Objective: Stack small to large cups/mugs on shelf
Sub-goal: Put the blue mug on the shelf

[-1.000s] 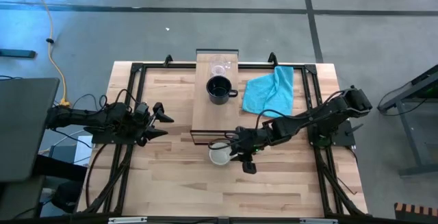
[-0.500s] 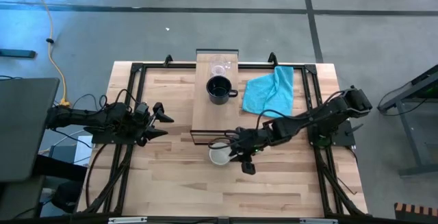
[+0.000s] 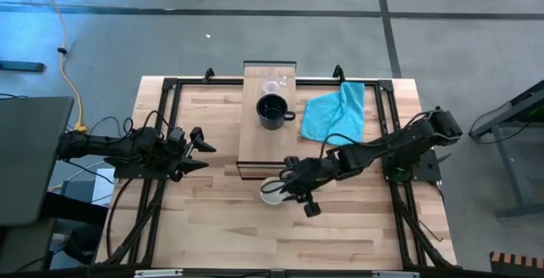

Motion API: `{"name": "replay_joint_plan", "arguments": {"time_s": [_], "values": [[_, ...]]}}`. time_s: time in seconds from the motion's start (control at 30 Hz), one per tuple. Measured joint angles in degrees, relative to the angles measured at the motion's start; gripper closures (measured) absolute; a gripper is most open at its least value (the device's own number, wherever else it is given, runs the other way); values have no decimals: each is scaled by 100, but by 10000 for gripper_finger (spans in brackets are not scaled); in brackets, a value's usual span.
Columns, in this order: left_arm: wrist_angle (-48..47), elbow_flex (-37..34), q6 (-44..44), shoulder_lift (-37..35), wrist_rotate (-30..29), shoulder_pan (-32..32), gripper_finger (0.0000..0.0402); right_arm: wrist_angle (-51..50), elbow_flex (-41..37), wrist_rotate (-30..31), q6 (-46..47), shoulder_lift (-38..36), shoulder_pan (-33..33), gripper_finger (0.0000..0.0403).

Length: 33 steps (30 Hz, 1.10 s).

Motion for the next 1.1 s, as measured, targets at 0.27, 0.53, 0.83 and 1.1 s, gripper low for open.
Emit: {"name": "replay_joint_plan", "arguments": {"time_s": [0.27, 0.53, 0.83, 1.1], "values": [[-210, 0, -40, 0, 0, -2, 131, -1481, 1076, 251, -1438, 0, -320, 313], [-311, 0, -173, 0, -16, 0, 131, -1809, 1470, -67, -159, 0, -401, 313], [-245, 0, -233, 0, -117, -1, 131, -2020, 1468, 187, 2116, 19, 104, 313], [-245, 0, -228, 0, -262, -1, 131, -1577, 1481, 433, 2896, 674, 435, 313]]}}
